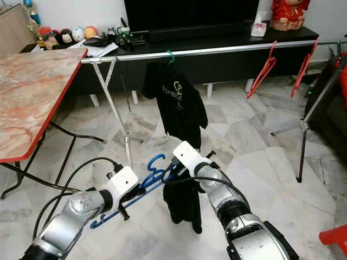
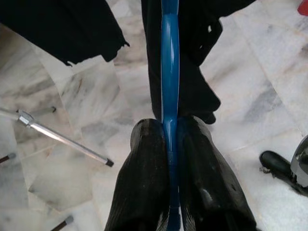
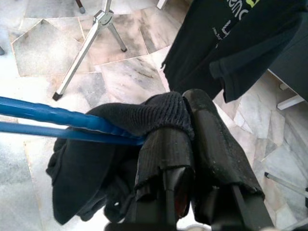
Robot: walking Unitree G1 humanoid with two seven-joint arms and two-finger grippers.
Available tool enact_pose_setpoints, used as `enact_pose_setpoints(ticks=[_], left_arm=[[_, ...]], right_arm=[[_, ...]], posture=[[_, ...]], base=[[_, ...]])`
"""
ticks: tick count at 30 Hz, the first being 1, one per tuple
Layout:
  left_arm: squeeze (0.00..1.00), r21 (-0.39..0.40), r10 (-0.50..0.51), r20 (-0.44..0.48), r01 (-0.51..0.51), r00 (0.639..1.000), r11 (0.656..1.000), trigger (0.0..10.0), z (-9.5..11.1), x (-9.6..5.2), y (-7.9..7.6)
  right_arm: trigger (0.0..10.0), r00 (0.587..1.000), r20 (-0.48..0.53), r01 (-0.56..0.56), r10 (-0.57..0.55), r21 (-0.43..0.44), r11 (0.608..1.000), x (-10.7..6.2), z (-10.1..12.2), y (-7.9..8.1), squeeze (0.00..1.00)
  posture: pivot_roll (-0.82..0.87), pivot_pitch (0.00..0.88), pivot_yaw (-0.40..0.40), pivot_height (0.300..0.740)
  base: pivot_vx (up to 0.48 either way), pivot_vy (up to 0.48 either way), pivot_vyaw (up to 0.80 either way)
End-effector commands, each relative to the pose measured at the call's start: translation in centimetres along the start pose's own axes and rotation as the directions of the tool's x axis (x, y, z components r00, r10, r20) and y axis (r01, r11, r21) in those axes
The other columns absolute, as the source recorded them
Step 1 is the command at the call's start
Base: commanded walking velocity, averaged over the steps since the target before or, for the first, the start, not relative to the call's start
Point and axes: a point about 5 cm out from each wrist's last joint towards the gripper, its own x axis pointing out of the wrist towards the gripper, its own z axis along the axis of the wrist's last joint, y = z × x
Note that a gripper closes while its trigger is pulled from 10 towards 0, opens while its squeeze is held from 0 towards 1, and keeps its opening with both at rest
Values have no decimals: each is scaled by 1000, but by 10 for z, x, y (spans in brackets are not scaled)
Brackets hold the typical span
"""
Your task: Hang hanger
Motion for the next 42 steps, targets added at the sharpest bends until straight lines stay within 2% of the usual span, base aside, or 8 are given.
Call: enact_pose_setpoints(ticks=[1, 8, 13, 25, 26, 28, 35, 42], left_arm=[[0, 6, -39, 38, 39, 999, 999, 10000, 6, 3, -4], [0, -3, -58, 51, 58, 997, 998, 10000, 9, 7, -9], [0, -5, -168, 90, 170, 982, 986, 10000, 16, 10, -22], [0, 10, -33, 14, 33, 999, 999, 10000, 9, 18, -9], [0, 2, 32, -17, -32, 999, 999, 10000, 4, 16, -1], [0, 5, 81, -51, -81, 995, 997, 10000, -1, 14, 5], [0, 0, 92, -59, -92, 994, 996, 10000, -2, 10, 7], [0, 4, 100, -39, -100, 994, 995, 10000, -2, 8, 7]], right_arm=[[10000, 999, 53, 7, -8, 6, 1000, 2, 14, -1, 0], [10000, 998, 62, 1, -2, 10, 1000, 2, 17, -1, 0], [10000, 997, 73, -7, 5, 23, 1000, 2, 20, -1, 0], [10000, 997, 72, -3, 1, 34, 999, 2, 22, -1, 0], [10000, 999, 49, 9, -10, 33, 999, 2, 17, -2, 0], [10000, 999, 22, 34, -35, 37, 999, 2, 13, -3, 0], [10000, 992, -57, 112, -111, 18, 994, 0, -2, -11, 0], [10000, 987, -111, 113, -114, -12, 993, -2, -13, -11, 0]], posture=[[-152, 0, 72, 740], [-154, 0, 70, 740], [-154, 0, 71, 740], [-156, 0, 71, 740], [-148, 0, 68, 740], [-145, 0, 66, 740], [-139, 0, 63, 740], [-134, 0, 60, 740]], base=[[0, 0, 0], [0, 0, 0], [0, 0, 0], [0, 0, 0], [0, 0, 0], [0, 0, 0], [0, 0, 0], [0, 0, 0]])
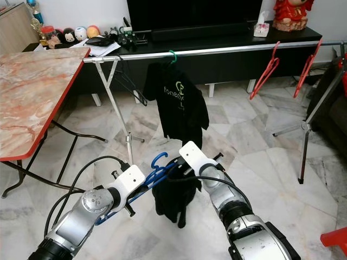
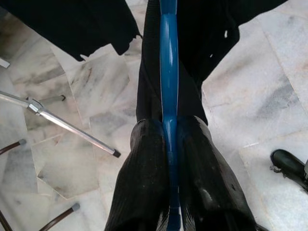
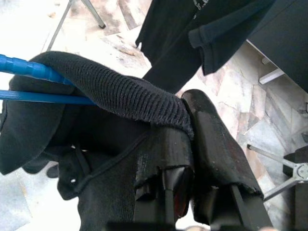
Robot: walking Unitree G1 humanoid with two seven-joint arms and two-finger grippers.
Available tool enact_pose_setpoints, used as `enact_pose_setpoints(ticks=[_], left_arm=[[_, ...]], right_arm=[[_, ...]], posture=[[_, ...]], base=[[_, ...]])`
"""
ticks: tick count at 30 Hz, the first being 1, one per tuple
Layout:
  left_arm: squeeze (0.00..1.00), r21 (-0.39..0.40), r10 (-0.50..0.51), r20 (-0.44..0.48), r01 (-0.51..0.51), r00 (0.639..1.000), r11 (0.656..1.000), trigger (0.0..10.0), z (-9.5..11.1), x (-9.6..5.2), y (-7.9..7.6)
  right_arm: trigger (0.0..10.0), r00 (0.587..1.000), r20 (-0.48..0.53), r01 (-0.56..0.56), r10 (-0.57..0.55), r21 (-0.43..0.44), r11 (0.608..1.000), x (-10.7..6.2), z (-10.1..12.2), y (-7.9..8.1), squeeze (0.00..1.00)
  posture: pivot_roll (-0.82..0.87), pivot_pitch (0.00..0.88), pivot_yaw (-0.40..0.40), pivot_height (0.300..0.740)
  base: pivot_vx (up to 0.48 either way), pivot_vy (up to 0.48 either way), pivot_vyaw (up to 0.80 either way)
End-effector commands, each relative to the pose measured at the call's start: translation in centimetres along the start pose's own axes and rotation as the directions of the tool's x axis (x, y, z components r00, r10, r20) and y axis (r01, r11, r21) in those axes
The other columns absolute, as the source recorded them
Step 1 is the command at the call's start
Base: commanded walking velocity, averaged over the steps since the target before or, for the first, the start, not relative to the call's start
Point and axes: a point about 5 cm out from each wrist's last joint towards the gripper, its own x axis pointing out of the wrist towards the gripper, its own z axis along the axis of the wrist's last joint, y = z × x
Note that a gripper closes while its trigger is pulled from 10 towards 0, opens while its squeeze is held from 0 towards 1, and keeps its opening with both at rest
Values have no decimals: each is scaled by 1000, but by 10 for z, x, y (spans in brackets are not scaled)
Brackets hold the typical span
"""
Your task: Hang hanger
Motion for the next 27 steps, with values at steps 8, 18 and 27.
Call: enact_pose_setpoints(ticks=[8, 18, 27], left_arm=[[0, -36, -82, 107, 87, 991, 996, 10000, 12, -7, -5], [0, -29, -174, 109, 179, 979, 983, 10000, 11, -8, -19], [0, -50, -47, 34, 49, 998, 998, 10000, 6, 1, -6]], right_arm=[[10000, 998, 54, -41, 40, 12, 999, 1, 13, 7, 0], [10000, 994, 95, -59, 58, 12, 998, 1, 24, 7, 0], [10000, 995, 92, -40, 36, 46, 998, 1, 27, 3, 0]], posture=[[-135, 0, 62, 740], [-137, 0, 63, 740], [-142, 0, 64, 740]], base=[[0, 0, 0], [0, 0, 0], [0, 0, 0]])
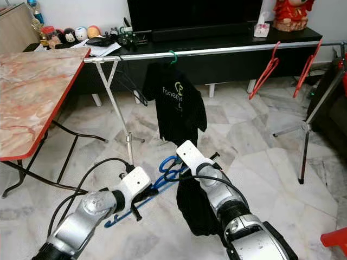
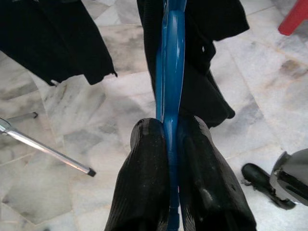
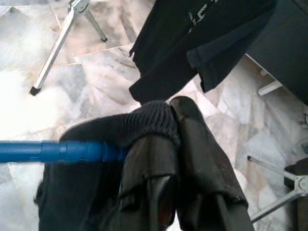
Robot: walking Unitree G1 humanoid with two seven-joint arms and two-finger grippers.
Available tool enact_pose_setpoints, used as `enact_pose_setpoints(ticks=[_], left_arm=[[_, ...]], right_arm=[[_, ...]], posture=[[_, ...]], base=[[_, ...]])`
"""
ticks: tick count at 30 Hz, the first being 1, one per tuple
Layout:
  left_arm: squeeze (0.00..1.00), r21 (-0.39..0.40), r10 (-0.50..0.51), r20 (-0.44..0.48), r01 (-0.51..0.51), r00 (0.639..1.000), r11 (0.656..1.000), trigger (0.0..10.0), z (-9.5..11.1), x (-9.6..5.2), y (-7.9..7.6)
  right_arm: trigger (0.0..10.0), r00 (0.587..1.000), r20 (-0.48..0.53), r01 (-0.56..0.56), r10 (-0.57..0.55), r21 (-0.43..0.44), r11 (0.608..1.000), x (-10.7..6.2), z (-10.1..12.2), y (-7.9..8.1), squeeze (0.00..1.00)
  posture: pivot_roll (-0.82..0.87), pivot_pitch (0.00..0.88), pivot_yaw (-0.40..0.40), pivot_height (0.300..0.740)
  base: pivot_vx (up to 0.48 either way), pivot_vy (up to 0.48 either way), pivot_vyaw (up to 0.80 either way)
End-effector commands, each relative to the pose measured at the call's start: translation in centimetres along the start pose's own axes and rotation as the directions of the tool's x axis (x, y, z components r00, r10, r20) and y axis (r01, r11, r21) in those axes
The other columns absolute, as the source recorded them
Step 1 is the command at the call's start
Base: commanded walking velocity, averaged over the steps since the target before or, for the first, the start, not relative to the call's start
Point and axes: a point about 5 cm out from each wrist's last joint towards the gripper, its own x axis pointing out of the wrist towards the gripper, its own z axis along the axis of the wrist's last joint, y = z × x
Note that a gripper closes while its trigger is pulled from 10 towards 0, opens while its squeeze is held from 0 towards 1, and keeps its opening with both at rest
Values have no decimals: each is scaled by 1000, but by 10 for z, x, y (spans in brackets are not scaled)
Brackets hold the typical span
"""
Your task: Hang hanger
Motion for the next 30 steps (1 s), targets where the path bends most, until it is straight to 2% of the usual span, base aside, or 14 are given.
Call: enact_pose_setpoints(ticks=[1, 9, 10, 12, 15, 20, 30], left_arm=[[0, -2, 41, -40, -41, 998, 999, 10000, -6, -1, 7], [0, 2, 67, -62, -67, 996, 998, 10000, -8, 0, 11], [0, 5, 62, -76, -61, 995, 998, 10000, -10, 0, 10], [0, 15, 66, -88, -65, 994, 998, 10000, -12, 0, 11], [0, -6, 112, -129, -114, 985, 994, 10000, -16, 1, 15], [0, 14, 90, -187, -89, 978, 996, 10000, -23, 1, 14], [0, 8, 70, -198, -69, 978, 998, 10000, -24, 2, 11]], right_arm=[[10000, 998, 66, 8, -9, 12, 1000, 1, 18, -3, 0], [10000, 997, 79, -23, 23, 8, 1000, 1, 22, 3, 0], [10000, 994, 90, -64, 59, 44, 997, 1, 25, 8, 0], [10000, 991, 98, -93, 87, 59, 994, 0, 27, 11, 0], [10000, 990, 95, -103, 100, 32, 994, -1, 29, 14, 0], [10000, 990, 97, -106, 102, 37, 994, -1, 31, 15, 0], [10000, 990, 94, -111, 107, 41, 993, -2, 32, 16, 0]], posture=[[-142, 0, 64, 740], [-142, 0, 69, 740], [-142, 0, 69, 740], [-146, 0, 70, 740], [-146, 0, 71, 740], [-146, 0, 74, 740], [-144, 0, 73, 740]], base=[[0, 0, 0], [0, 0, 0], [0, 0, 0], [0, 0, 0], [0, 0, 0], [0, 0, 0], [0, 0, 0]])
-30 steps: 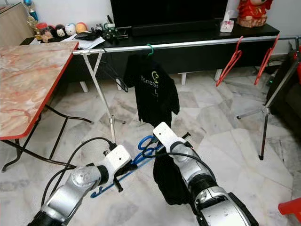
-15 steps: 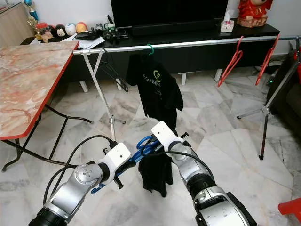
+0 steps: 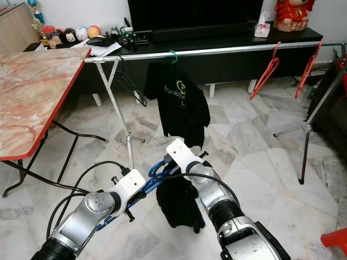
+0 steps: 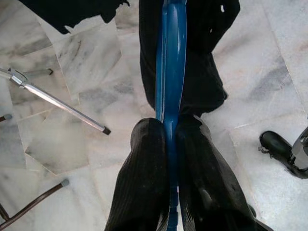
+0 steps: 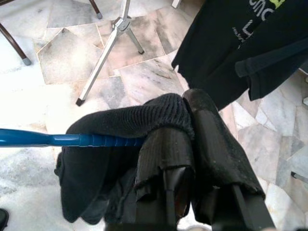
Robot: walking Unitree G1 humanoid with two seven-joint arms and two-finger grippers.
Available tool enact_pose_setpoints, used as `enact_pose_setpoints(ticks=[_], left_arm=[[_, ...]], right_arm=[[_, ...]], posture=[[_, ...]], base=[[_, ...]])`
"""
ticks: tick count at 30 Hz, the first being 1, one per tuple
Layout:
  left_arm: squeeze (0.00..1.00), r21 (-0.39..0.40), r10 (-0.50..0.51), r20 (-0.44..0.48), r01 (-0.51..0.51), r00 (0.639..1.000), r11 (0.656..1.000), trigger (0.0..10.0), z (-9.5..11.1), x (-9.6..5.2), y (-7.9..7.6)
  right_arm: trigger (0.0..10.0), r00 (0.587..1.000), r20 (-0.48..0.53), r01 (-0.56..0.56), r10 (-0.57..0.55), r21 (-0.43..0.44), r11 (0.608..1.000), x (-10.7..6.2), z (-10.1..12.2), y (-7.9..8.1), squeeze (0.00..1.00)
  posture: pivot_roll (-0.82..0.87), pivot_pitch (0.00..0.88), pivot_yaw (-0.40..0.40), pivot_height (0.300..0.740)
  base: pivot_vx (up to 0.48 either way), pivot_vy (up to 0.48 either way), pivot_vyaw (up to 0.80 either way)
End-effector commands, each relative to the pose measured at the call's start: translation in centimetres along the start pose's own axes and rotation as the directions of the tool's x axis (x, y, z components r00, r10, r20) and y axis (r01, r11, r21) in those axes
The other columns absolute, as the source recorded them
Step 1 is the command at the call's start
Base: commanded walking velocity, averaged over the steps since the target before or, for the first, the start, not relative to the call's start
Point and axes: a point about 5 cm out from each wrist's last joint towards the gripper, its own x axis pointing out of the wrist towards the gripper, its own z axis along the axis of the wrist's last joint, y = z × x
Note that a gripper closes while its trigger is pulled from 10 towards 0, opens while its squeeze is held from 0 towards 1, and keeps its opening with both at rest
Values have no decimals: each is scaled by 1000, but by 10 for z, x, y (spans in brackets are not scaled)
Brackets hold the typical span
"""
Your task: Hang hanger
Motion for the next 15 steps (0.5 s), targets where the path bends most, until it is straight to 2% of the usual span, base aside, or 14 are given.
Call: enact_pose_setpoints(ticks=[1, 3, 4, 6, 9, 15], left_arm=[[0, 8, 3, -21, -3, 1000, 1000, 10000, -1, 0, 2], [0, 9, 3, -22, -3, 1000, 1000, 10000, -1, 0, 2], [0, 5, 22, 5, -22, 1000, 1000, 10000, 3, 0, 3], [0, -29, 110, 71, -108, 991, 994, 10000, 13, -1, 12], [0, -71, 170, 104, -163, 980, 984, 10000, 19, -2, 21], [0, -112, 132, 121, -118, 984, 987, 10000, 21, -2, 18]], right_arm=[[10000, 999, 34, -1, 1, 8, 1000, -1, 9, 0, 0], [10000, 999, 34, -1, 1, 8, 1000, -1, 9, 0, 0], [10000, 1000, 31, -1, 0, 15, 1000, -1, 7, 0, 0], [10000, 1000, 29, -1, 1, 23, 1000, -2, 7, -1, 0], [10000, 1000, 30, -5, 4, 25, 1000, -3, 7, 0, 0], [10000, 998, 58, -32, 28, 71, 997, -4, 13, 6, 0]], posture=[[-144, 0, 73, 740], [-144, 0, 73, 740], [-146, 0, 70, 740], [-147, 0, 68, 740], [-143, 0, 64, 740], [-141, 0, 63, 740]], base=[[0, 0, 0], [0, 0, 0], [0, 0, 0], [0, 0, 0], [0, 0, 0], [0, 0, 0]])
